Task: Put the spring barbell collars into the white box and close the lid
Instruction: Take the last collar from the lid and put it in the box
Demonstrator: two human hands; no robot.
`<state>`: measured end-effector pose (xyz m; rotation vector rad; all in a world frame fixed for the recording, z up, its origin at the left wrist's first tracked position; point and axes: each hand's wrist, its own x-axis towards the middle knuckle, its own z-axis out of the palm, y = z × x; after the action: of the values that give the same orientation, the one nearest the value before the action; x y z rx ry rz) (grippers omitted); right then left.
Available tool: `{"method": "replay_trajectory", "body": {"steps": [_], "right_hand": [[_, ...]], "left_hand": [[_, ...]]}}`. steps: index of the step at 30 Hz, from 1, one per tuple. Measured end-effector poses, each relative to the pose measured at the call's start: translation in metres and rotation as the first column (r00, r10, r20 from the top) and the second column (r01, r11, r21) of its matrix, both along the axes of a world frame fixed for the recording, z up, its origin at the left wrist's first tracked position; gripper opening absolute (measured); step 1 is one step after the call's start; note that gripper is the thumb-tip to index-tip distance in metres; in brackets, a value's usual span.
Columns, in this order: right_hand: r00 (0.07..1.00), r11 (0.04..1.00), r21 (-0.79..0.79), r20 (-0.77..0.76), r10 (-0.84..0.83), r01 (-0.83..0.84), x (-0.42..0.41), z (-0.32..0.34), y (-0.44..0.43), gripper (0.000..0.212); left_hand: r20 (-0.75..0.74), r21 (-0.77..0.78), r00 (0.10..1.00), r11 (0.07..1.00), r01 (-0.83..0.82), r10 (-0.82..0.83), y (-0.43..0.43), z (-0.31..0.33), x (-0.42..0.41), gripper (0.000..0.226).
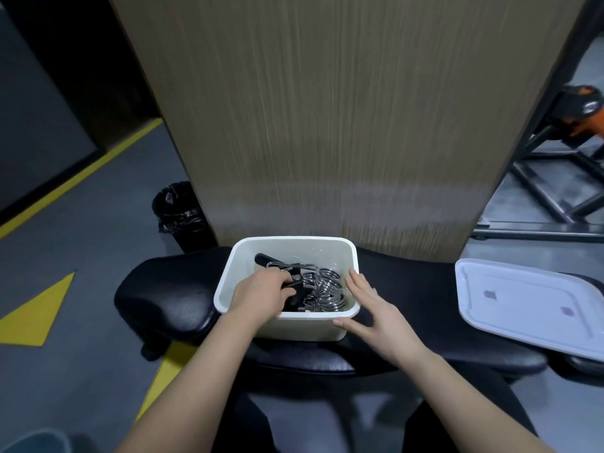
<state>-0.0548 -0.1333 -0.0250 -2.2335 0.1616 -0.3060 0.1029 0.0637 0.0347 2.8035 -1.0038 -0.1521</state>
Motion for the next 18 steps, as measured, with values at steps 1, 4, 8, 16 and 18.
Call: {"method": "replay_trajectory", "body": {"steps": [1, 4, 8, 16, 18], "right_hand": [[1.000, 1.000, 0.006, 0.007, -0.002, 0.002, 0.000, -0.002, 0.001, 0.088], [0.999, 0.999, 0.034, 0.031, -0.012, 0.010, 0.000, -0.007, 0.001, 0.087], [0.999, 0.998, 0.066, 0.039, -0.014, 0.011, 0.000, -0.010, 0.002, 0.087], [0.999, 0.996, 0.084, 0.042, -0.021, 0.017, 0.001, -0.010, 0.003, 0.085], [0.999, 0.996, 0.092, 0.035, -0.024, 0.020, 0.000, -0.010, 0.004, 0.085]], "left_hand": [[-0.070, 0.002, 0.997, 1.000, -0.019, 0.019, -0.003, 0.002, 0.006, 0.016], [-0.251, 0.012, 0.968, 1.000, -0.005, 0.008, -0.006, 0.003, 0.016, 0.015], [-0.353, 0.070, 0.936, 0.997, 0.018, 0.008, 0.002, -0.014, 0.013, 0.014], [-0.356, 0.121, 0.891, 0.960, -0.254, 0.281, 0.008, -0.018, 0.036, 0.028], [-0.350, 0.104, 0.874, 0.941, -0.321, 0.337, 0.009, -0.016, 0.036, 0.025]]}}
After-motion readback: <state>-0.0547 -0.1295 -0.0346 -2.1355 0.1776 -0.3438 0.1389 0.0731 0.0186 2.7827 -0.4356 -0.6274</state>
